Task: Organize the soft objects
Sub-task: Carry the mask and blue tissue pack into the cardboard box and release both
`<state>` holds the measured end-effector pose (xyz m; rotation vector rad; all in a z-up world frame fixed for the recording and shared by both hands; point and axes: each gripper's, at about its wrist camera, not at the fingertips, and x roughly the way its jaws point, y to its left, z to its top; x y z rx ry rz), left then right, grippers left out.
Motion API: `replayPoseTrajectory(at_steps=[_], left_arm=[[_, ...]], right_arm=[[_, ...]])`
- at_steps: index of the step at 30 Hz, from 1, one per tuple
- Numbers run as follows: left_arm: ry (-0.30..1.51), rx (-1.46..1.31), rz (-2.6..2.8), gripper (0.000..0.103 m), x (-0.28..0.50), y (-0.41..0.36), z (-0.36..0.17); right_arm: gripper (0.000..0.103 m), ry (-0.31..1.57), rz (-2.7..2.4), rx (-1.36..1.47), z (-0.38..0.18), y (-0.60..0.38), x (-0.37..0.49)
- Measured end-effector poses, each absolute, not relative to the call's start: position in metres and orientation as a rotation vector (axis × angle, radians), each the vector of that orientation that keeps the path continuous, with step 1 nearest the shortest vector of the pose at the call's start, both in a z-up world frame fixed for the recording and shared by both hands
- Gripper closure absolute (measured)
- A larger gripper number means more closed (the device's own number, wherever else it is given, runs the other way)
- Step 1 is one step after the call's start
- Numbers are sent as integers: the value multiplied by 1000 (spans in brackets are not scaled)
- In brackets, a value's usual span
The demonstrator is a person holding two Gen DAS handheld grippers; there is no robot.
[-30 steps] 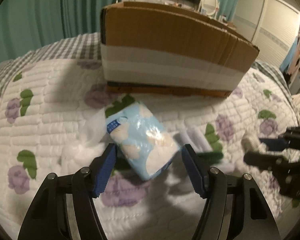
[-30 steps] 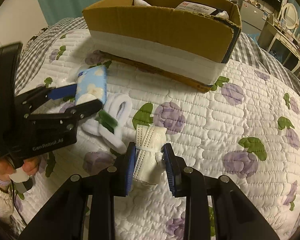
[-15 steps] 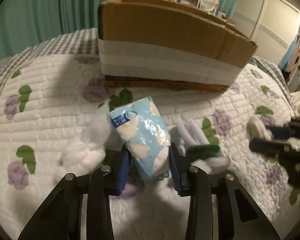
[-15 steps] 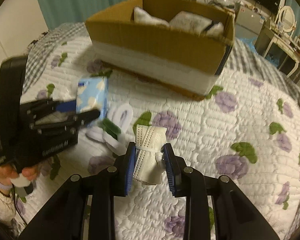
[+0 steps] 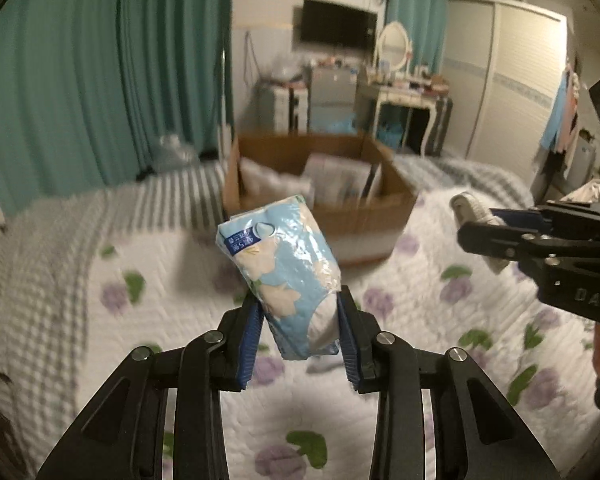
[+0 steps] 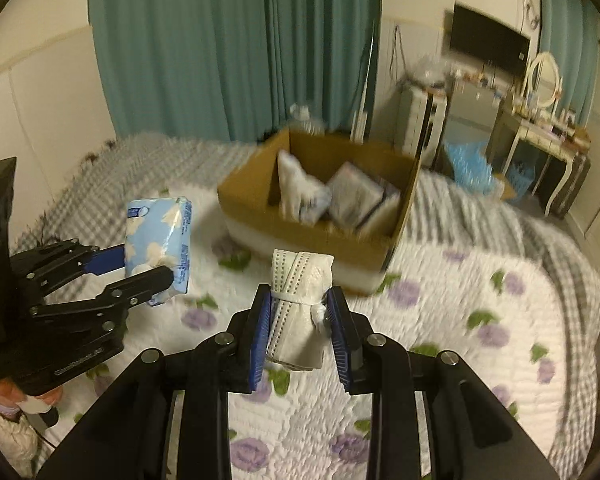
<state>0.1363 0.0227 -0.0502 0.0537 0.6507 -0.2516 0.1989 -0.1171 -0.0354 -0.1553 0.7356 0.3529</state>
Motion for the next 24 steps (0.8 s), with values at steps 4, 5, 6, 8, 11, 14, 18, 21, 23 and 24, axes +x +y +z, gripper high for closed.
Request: replayPoseTrajectory(at_steps=[4,5,6,8,11,14,18,21,23,24], left_arm=[[579,65,-254,69,149,16,-13],[572,60,-257,69,154,15,-7],[565,55,-260,69,162,13,-2],[558,52,-256,69,185,9,5],[563,72,-246,69,218,-1,2],[580,119,-235,68,252,-13,-14],[631,133,-245,68,288,-18,-45],[634,177,-219,63,308,-21,-69],[629,201,-193,62,318,-24,-81],[631,206,-189,58,323,-24,-86]], right_arm=[[75,662,344,-164,-2,-114,209],[75,648,343,-157,5,-114,215],[75,637,345,-144,11,-114,226],[75,621,343,-126,17,-113,244],[75,625,349,-98,12,-113,275],[75,647,353,-71,-8,-115,311],[75,686,344,-84,-40,-119,348],[75,711,351,-76,-59,-123,369],[75,715,364,-61,-69,-129,376],[75,717,380,-51,-73,-129,379]])
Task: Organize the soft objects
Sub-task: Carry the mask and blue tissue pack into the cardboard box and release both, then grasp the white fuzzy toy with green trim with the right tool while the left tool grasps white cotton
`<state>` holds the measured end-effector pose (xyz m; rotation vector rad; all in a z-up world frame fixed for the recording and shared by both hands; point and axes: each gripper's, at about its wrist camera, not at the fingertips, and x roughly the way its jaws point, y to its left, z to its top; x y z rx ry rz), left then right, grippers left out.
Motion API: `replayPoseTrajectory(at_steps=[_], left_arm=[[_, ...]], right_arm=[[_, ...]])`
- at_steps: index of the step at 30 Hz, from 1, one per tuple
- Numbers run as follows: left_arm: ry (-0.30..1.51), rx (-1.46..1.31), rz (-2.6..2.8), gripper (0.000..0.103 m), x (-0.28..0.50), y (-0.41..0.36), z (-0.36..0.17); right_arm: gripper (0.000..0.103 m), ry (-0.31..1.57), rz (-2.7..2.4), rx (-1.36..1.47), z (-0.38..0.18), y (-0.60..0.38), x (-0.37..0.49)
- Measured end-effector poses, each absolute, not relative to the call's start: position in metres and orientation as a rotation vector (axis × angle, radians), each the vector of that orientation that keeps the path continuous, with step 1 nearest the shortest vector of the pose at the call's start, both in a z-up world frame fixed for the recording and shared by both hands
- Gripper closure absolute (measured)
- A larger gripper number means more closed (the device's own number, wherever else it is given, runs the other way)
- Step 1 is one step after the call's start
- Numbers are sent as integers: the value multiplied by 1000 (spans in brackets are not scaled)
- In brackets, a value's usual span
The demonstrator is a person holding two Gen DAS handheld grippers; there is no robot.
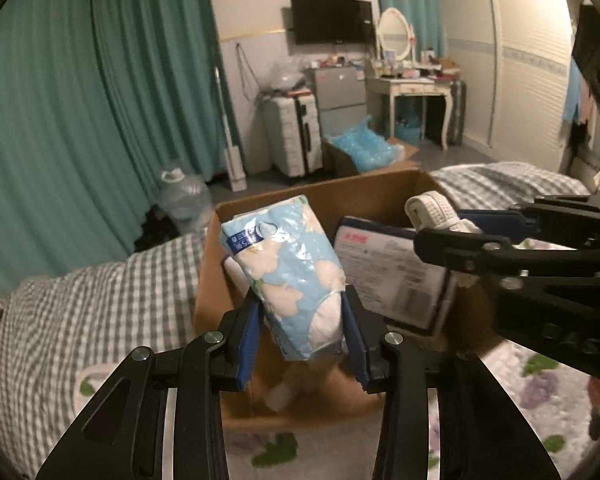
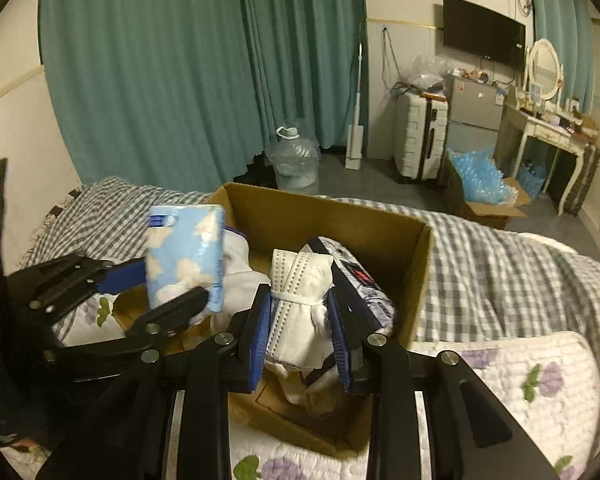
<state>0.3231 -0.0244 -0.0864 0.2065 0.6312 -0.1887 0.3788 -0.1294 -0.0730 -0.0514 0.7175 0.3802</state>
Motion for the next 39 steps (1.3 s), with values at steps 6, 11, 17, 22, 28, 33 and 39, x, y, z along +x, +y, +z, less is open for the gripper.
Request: replayPoseTrajectory(at_steps=[6,11,17,22,28,33,39], left_arm=[[570,191,-85,20,317,-13,-77],[561,165,-63,20,296,8,-52],[439,154,-74,20,222,30,14],[351,94,-74,19,152,46,70],[235,14,-76,5,73,73,115],[219,18,-41,5,43,88,110],[293,53,-30,5,52,100,64]], right_arm=[[31,698,362,-38,-73,-136,374],[20,651,311,-31,-39,-141,350],[10,558,278,-54,30,-137,285],[6,476,240,-22,86,-138,219],[3,454,236,-87,124,-122,152],[3,445,280,-108,114,-103,112],[3,442,304,-87,63,-83,116]])
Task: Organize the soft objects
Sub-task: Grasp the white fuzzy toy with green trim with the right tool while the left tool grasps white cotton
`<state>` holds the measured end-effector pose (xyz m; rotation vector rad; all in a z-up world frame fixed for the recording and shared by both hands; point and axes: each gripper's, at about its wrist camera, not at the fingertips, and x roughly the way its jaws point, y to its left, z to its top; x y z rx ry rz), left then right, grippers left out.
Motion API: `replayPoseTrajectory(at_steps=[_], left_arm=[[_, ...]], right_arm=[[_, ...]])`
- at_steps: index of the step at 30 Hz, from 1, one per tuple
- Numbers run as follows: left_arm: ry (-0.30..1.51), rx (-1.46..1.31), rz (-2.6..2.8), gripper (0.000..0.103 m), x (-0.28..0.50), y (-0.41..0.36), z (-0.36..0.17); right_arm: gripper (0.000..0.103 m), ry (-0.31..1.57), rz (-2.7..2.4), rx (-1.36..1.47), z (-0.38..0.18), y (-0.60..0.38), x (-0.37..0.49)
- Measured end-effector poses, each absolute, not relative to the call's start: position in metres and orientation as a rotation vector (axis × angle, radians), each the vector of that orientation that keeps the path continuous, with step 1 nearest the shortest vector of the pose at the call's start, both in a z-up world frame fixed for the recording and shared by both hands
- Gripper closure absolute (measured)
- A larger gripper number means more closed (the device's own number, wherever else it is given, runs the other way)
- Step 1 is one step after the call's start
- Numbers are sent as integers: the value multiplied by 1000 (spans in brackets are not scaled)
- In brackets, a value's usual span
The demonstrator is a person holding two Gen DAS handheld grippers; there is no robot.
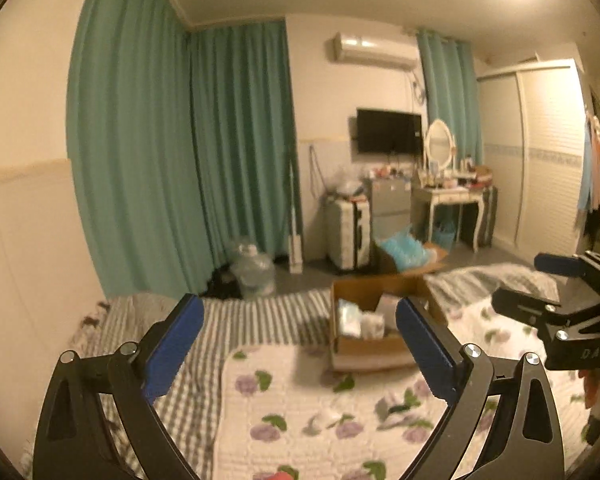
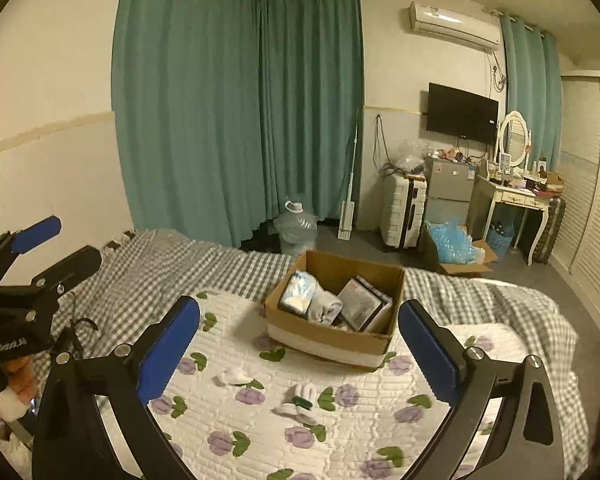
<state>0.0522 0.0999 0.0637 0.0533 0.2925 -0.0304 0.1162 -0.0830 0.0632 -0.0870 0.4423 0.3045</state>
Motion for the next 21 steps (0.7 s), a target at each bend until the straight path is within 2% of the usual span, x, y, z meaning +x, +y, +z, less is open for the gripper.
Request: replayPoseTrajectory(at_steps=[10,21], left_arm=[[548,-6,-77,5,128,104,-50],[589,46,-68,5,183,86,-140]], right_arm=[[3,640,300,-97,-71,-67,199],[4,923,349,-143,-184,-74,261]])
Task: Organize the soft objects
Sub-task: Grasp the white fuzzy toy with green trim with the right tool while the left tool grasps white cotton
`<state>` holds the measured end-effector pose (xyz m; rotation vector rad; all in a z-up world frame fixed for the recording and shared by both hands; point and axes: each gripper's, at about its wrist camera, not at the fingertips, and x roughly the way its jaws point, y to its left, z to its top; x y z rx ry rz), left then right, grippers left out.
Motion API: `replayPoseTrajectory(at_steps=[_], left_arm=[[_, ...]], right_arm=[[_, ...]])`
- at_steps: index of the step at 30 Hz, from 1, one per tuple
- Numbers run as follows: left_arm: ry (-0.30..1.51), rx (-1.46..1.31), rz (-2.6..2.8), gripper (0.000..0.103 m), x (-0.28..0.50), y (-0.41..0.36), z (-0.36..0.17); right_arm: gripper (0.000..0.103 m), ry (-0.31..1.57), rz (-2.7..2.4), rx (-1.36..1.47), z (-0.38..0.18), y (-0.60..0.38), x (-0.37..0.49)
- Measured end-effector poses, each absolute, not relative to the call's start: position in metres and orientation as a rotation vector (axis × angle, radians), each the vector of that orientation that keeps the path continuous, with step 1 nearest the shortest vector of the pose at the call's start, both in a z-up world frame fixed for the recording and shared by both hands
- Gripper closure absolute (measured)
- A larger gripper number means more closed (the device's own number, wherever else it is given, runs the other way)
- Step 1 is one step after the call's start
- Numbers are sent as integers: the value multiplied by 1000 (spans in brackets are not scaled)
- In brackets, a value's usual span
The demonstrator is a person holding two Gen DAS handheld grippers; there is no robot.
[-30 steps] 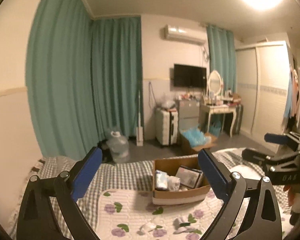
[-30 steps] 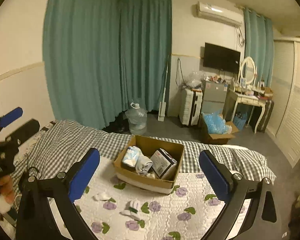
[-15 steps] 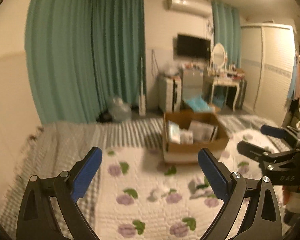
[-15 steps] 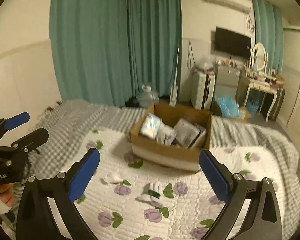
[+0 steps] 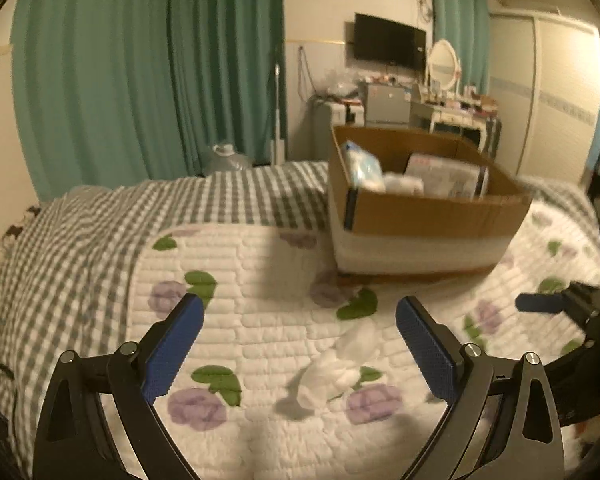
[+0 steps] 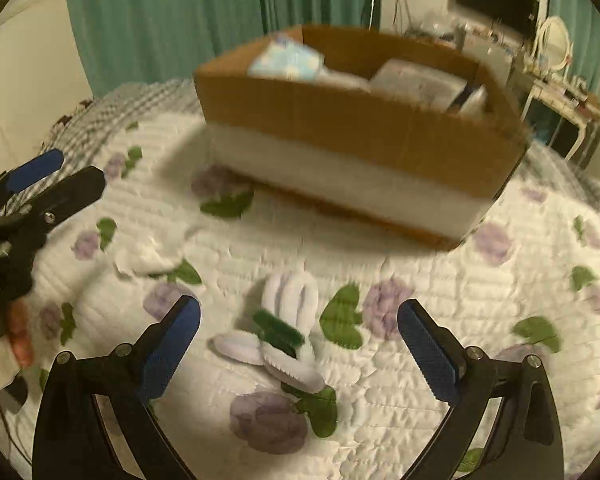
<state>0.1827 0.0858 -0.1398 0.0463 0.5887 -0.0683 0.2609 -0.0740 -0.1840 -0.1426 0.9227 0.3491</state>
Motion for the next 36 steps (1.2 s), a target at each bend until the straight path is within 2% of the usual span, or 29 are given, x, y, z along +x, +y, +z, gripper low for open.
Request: replayPoseTrajectory(at_steps=[3,7,12,13,17,18,19,23,25,28,36], left_arm=[[656,74,-99,5,190,80,-158],[841,41,-139,5,213,82,-185],[894,11,-137,6,221,89,-202],[896,14,-131,6,221,89,-205],[877,50,-145,7,220,85,-209],[876,54,-147,9,220,84,-209],[870,55,-154,19,220,82,-208],[865,59,-162,37,225,81,-207],[866,54,-175,53,226,82,-207],[862,49,-198,63,224,81,-206],[838,36,-213,64,206,80,-194]], right_arm=[[8,964,387,-149,-199,-70,263],[12,984,429,-179,-210,-58,260],[32,1002,436,-194,-217,-54,263],[43,1008,436,-196,-217,-53,264],[48,1002,440,-198,-215,-51,264],[48,994,441,-206,-214,-49,263],[49,987,442,-214,-213,-48,262],[49,980,451,-224,-211,-45,259],[49,980,450,-234,-212,-44,259],[49,982,443,-234,-213,-44,260],[49,946,416,-211,-195,-54,252]])
